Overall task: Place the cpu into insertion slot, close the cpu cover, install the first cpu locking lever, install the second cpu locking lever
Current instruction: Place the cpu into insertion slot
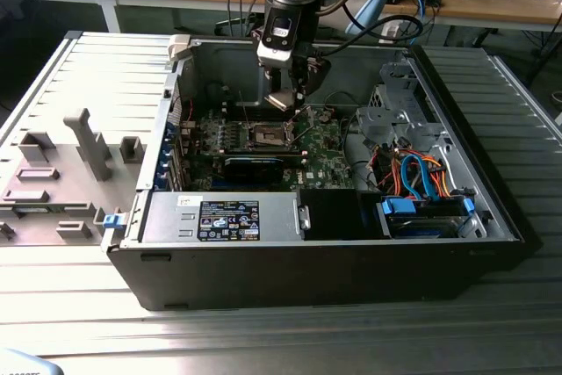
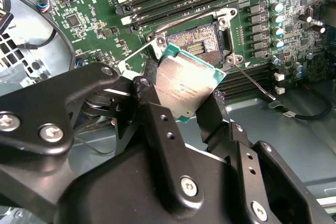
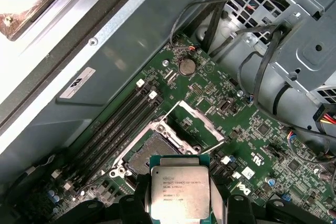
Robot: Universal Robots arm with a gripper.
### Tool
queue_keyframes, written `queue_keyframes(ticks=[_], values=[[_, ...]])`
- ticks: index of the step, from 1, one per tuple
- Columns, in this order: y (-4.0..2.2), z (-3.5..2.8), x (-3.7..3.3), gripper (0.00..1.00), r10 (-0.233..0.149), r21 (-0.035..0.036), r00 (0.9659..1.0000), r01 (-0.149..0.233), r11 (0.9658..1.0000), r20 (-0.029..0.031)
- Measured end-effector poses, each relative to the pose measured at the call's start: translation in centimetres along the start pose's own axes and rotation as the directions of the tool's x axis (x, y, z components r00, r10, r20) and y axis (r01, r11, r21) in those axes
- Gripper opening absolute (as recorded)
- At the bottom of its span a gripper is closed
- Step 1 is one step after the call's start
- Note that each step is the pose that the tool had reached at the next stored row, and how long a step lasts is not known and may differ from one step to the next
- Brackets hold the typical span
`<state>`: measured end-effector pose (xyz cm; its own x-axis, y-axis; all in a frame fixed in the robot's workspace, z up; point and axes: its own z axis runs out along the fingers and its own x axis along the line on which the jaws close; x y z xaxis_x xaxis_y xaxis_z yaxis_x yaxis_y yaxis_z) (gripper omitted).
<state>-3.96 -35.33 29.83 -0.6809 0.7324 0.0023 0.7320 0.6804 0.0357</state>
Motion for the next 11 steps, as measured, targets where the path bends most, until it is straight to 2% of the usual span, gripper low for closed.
queue_keyframes(ticks=[11], values=[[0.0, 0.09, 0.0, 0.54, 0.015, 0.0004, 0.9999, -0.015, 0.9999, 0.0011]])
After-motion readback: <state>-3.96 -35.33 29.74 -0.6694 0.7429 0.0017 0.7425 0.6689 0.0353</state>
